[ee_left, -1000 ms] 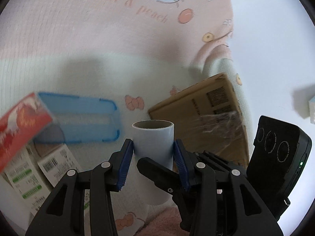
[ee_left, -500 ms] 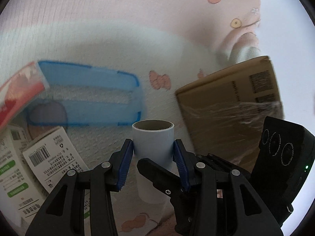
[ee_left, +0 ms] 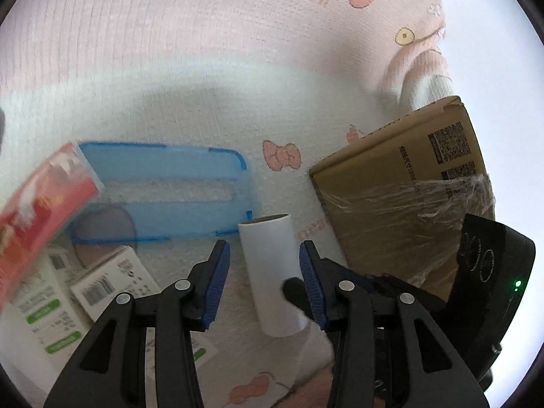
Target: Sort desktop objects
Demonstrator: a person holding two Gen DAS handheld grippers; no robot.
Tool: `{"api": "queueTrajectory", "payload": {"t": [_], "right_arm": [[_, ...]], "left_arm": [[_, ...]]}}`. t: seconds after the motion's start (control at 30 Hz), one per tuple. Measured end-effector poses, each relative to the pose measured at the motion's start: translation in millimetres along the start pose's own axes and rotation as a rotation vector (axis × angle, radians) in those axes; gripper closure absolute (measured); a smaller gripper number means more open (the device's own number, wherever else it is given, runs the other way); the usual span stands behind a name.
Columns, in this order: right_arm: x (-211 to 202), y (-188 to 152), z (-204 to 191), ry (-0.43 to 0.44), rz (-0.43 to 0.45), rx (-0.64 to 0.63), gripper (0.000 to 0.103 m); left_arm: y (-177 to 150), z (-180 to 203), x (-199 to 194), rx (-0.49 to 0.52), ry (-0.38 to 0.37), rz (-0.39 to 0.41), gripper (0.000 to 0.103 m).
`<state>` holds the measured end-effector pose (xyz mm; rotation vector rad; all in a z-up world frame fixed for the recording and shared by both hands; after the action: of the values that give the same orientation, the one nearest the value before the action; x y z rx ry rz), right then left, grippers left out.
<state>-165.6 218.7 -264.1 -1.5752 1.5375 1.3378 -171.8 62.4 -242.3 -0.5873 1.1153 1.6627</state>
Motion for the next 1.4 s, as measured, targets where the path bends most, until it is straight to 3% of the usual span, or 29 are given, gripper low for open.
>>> {"api": "queueTrajectory", "payload": {"t": [0.13, 0.23, 0.33, 0.47, 0.53, 0.57, 0.6, 0.67, 0.83, 0.9, 1.0, 1.1, 1.2, 1.4], "right_arm": [[-13, -4, 3, -0.001, 0.026, 0.010, 0.061], [-21, -11, 9, 0.000, 0.045, 0.058, 0.060], [-26, -20, 15, -0.002, 0.059, 0.136, 0.051], [-30, -35, 23, -0.012, 0.066, 0.214, 0.051], [-30, -42, 30, -0.044, 0.078, 0.256, 0.052], [-30, -43, 34, -0.059, 0.075, 0.274, 0.058], [-28, -45, 38, -0.078, 0.066, 0.296, 0.065], [-22, -48, 49, -0.118, 0.035, 0.356, 0.066], [-8, -54, 67, -0.119, -0.031, 0.440, 0.066], [-7, -52, 66, -0.122, -0.027, 0.434, 0.079], [-3, -48, 61, -0.108, -0.036, 0.418, 0.080], [2, -43, 59, -0.098, -0.045, 0.410, 0.080], [0, -38, 61, -0.114, -0.030, 0.412, 0.080], [-5, -38, 72, -0.166, -0.010, 0.428, 0.080]], "left_arm": [[6, 8, -7, 0.096, 0.048, -0.013, 0.056], [11, 16, -3, 0.224, 0.089, -0.082, 0.048], [16, 23, 5, 0.346, 0.145, -0.138, 0.047], [27, 35, 12, 0.470, 0.176, -0.128, 0.048], [31, 40, 15, 0.497, 0.162, -0.119, 0.070], [32, 42, 19, 0.510, 0.158, -0.127, 0.083], [33, 42, 22, 0.516, 0.156, -0.134, 0.086], [37, 42, 30, 0.526, 0.157, -0.144, 0.086], [49, 38, 45, 0.515, 0.143, -0.150, 0.086], [55, 37, 49, 0.515, 0.145, -0.154, 0.086], [59, 36, 59, 0.518, 0.138, -0.178, 0.086], [53, 34, 70, 0.521, 0.118, -0.235, 0.086], [46, 33, 70, 0.544, 0.168, -0.247, 0.090], [18, 28, 62, 0.573, 0.194, -0.332, 0.090]]}}
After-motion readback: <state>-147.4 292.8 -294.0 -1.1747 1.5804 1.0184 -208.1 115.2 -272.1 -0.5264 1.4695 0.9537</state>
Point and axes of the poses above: each gripper's, at about its wrist camera, not at the fingertips, and x roughly the way its jaws point, z to its right, y to its top, the point moved 6 cm from there along x, roughly the way its jaws point, and after that the axes turned 15 degrees about x, right-handed, at the moved point
